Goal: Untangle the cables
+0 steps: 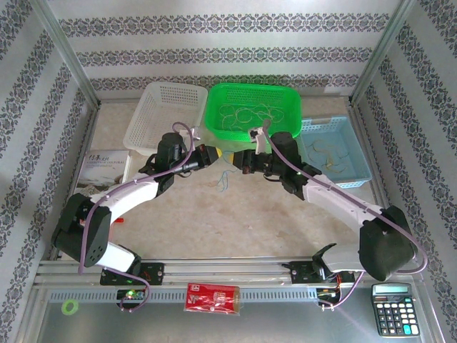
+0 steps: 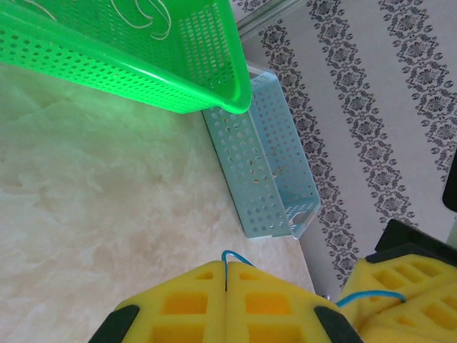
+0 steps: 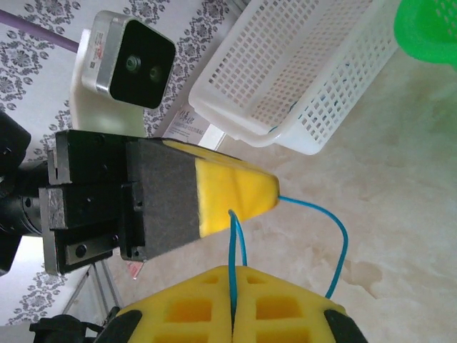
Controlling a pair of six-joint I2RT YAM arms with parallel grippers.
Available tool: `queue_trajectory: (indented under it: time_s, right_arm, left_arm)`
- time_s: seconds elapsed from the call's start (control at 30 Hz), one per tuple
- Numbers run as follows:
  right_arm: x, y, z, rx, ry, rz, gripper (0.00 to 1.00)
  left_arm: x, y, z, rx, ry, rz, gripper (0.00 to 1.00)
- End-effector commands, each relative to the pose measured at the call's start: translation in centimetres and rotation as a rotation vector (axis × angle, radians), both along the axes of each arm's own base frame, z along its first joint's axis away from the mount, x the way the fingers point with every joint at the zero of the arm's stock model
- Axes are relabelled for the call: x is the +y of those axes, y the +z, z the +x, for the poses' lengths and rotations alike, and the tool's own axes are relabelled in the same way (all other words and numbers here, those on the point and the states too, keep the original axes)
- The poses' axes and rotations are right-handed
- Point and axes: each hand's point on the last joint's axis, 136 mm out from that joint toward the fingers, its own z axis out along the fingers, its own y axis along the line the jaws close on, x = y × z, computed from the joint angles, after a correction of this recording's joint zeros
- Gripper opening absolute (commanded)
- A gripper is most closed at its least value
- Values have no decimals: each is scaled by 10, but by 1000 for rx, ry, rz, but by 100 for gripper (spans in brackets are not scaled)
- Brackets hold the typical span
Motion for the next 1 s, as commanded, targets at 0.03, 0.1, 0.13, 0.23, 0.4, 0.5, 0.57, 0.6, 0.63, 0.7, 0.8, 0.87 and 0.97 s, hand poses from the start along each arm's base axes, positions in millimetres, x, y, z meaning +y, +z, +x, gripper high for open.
queue_trajectory:
  time_s: [0.03, 0.1, 0.13, 0.23, 0.4, 0.5, 0.57, 0.6, 0.63, 0.7, 0.8, 0.87, 0.97]
  right_arm:
    - [-14, -28, 3, 30, -58, -24, 0]
    - [-14, -44, 2, 54, -64, -36, 0]
    - [-14, -49, 2, 62, -65, -42, 0]
    - [-6, -61, -1, 72, -47, -56, 0]
    - [5, -45, 1, 41, -31, -41, 52]
    - [1, -30, 5, 21, -40, -32, 66]
    - [-5, -21, 7, 9, -48, -27, 67]
    - [-9, -16, 8, 5, -53, -22, 68]
    - [-12, -13, 8, 0, -58, -19, 68]
    - [-22, -9, 10, -2, -77, -19, 68]
    - [-37, -10, 11, 6, -106, -29, 69]
    - [-49, -13, 12, 17, -129, -28, 69]
    - [-69, -15, 11, 26, -170, -29, 69]
  left_arm:
    - [18, 62, 10, -170, 62, 21, 0]
    - [39, 85, 19, -215, 126, 19, 0]
    - [47, 93, 23, -229, 150, 13, 0]
    - [69, 122, 38, -273, 202, -13, 0]
    - [87, 157, 62, -334, 230, 26, 0]
    - [103, 178, 78, -369, 256, 37, 0]
    - [116, 194, 89, -396, 278, 37, 0]
    - [124, 203, 95, -408, 292, 36, 0]
    - [129, 210, 99, -420, 303, 38, 0]
    - [144, 223, 111, -442, 334, 50, 0]
    - [162, 231, 127, -451, 372, 78, 0]
    - [172, 230, 136, -454, 396, 98, 0]
    - [184, 225, 148, -464, 426, 121, 0]
